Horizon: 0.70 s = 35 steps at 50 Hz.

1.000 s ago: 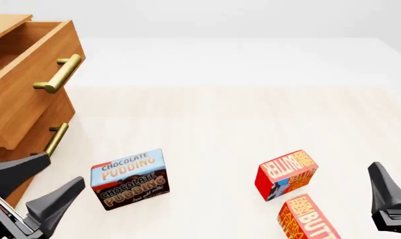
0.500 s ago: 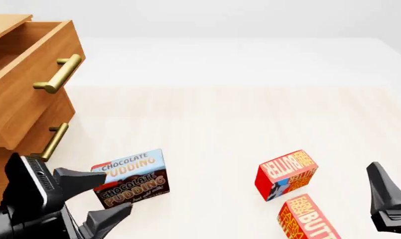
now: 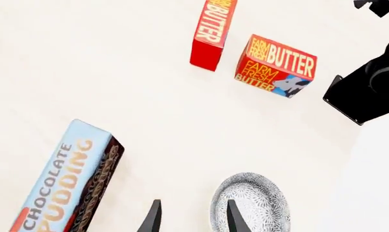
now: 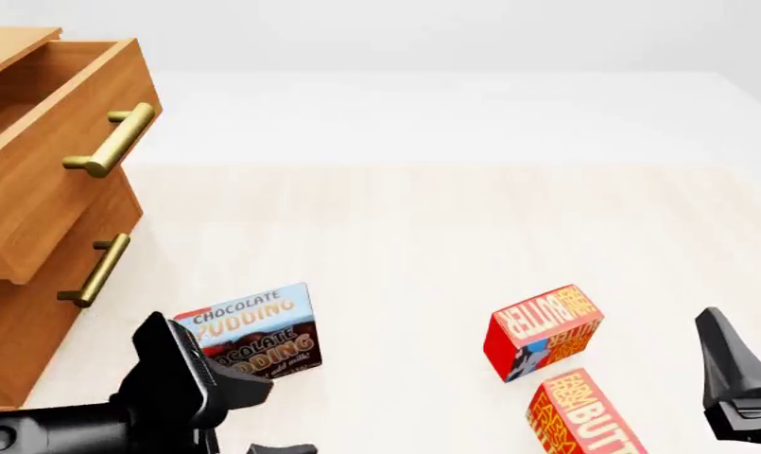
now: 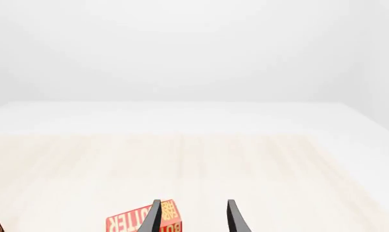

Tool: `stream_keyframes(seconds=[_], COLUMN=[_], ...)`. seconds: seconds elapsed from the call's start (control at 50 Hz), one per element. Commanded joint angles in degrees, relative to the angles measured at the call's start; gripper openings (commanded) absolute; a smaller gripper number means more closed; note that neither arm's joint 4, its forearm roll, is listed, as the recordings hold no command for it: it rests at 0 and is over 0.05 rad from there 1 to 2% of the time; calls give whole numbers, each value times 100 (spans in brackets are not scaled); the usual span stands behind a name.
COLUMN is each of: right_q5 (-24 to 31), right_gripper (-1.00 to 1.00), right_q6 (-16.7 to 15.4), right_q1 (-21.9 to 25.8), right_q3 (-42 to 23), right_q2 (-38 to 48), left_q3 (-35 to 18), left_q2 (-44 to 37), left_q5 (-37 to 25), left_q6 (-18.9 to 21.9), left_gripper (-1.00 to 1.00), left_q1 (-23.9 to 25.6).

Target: Put the bowl in the top drawer of the cabinet.

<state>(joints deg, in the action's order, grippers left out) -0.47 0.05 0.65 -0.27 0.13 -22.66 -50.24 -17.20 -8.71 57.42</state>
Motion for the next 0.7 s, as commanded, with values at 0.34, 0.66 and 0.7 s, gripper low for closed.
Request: stream_keyframes(seconds=[0.34,0.66,0.7], right_q5=[-25,-34,-31], right_gripper=[100,100,100], right_q6=[-14,-3,-3], right_q1=[14,8,16], right_q3=[-1,-1,-1], right_q2=[-5,-7,-6], left_q3=[126,255,273], left_q2=[-772,-838,-876], left_q5=[432,623,683], left_q6=[-1185,-1353,-1387], left_gripper=[100,100,100], left_q1=[1055,1159,1194])
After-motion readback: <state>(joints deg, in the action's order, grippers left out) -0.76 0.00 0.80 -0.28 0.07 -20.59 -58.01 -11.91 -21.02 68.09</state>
